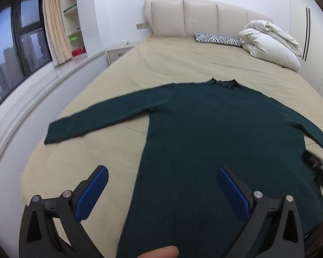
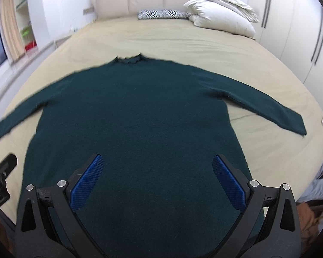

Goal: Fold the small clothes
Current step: 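Grasp the sweater sleeve cuff with the right tool and lift it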

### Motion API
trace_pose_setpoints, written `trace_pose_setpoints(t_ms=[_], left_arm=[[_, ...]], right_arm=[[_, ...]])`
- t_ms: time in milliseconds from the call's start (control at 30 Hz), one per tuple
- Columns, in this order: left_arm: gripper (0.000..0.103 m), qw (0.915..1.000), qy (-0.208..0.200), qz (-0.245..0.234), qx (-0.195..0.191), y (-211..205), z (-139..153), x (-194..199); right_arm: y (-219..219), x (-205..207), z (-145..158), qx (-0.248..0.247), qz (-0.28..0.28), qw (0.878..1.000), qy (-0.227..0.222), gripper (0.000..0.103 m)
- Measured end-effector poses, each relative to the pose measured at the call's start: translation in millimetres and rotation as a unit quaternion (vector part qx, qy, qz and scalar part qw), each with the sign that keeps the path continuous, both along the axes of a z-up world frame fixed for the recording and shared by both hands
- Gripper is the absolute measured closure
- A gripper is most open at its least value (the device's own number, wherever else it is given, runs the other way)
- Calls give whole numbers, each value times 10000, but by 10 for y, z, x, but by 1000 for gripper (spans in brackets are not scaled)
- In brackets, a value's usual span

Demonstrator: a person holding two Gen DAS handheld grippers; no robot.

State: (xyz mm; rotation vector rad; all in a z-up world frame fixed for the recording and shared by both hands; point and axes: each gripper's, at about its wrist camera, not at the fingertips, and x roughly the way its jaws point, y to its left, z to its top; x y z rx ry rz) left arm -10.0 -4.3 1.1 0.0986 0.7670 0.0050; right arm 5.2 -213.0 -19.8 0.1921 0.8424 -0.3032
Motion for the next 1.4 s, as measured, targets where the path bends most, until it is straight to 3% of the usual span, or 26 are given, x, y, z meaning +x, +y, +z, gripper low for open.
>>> trace_pose_setpoints(t_ms=[100, 133, 233, 300, 333, 400, 500, 567, 600, 733, 833, 900, 967, 1033, 1133, 1233, 1300, 1400], left_arm=[[0, 9984, -360, -63, 429, -105, 30, -18], [0, 9955, -579, -133, 732, -190, 44, -30], [0, 9812, -1212, -52, 1499, -347, 93, -41], [0, 9571, -1887, 23, 2199, -505, 119, -74], [0, 9404, -2194, 98, 2598, -591, 118, -65], [0, 9230, -2496, 264, 2918, -681, 149, 23], [0, 9279, -2557, 295, 2698, -707, 266, 161], [0, 9345, -2508, 174, 2521, -748, 341, 290], [0, 9377, -2449, 131, 2459, -751, 364, 341], [0, 9726, -1716, -402, 1515, -812, 314, 690], [0, 9869, -1288, -583, 778, -808, 226, 867], [0, 9908, -1118, -634, 420, -821, 147, 904], [0, 9937, -914, -538, 366, -816, 13, 926], [0, 9964, -608, -464, 367, -793, -110, 1039], [0, 9987, 44, -483, 122, -736, -315, 1222], [0, 9982, 348, -444, -188, -649, -436, 1358], [0, 9928, 659, -454, -889, -522, -500, 1476], [5, 9775, 1029, -494, -1774, -385, -581, 1643]], right_arm=[[-557, -124, 42, 696, -357, 9959, -462, 0], [-776, -169, 34, 937, -533, 9924, -591, 0], [-1602, -382, -119, 1779, -1331, 9702, -967, 0], [-2189, -565, -309, 2437, -1908, 9434, -1194, 0], [-2513, -689, -442, 2803, -2256, 9231, -1354, 0], [-2959, -860, -658, 3271, -2747, 8912, -1527, 0], [-3542, -1086, -994, 3845, -3308, 8444, -1724, 2], [-3795, -1174, -1121, 4060, -3461, 8239, -1913, 8], [-3893, -1212, -1151, 4107, -3506, 8166, -2041, 8], [-4325, -1263, -1164, 4047, -3727, 8007, -2370, 13], [-4589, -1257, -1192, 3874, -3752, 8082, -2366, 27], [-4781, -1271, -1216, 3710, -3729, 8199, -2259, 39], [-4841, -1203, -1230, 3527, -3673, 8350, -2084, 60], [-4852, -1143, -1216, 3378, -3634, 8457, -1965, 71], [-4669, -909, -1034, 3045, -3528, 8648, -1870, 80], [-4377, -565, -661, 2686, -3169, 8914, -1810, 85], [-4152, -270, -374, 2407, -2748, 9132, -1803, 85], [-3634, 297, -5, 1888, -1898, 9480, -1722, 87]])
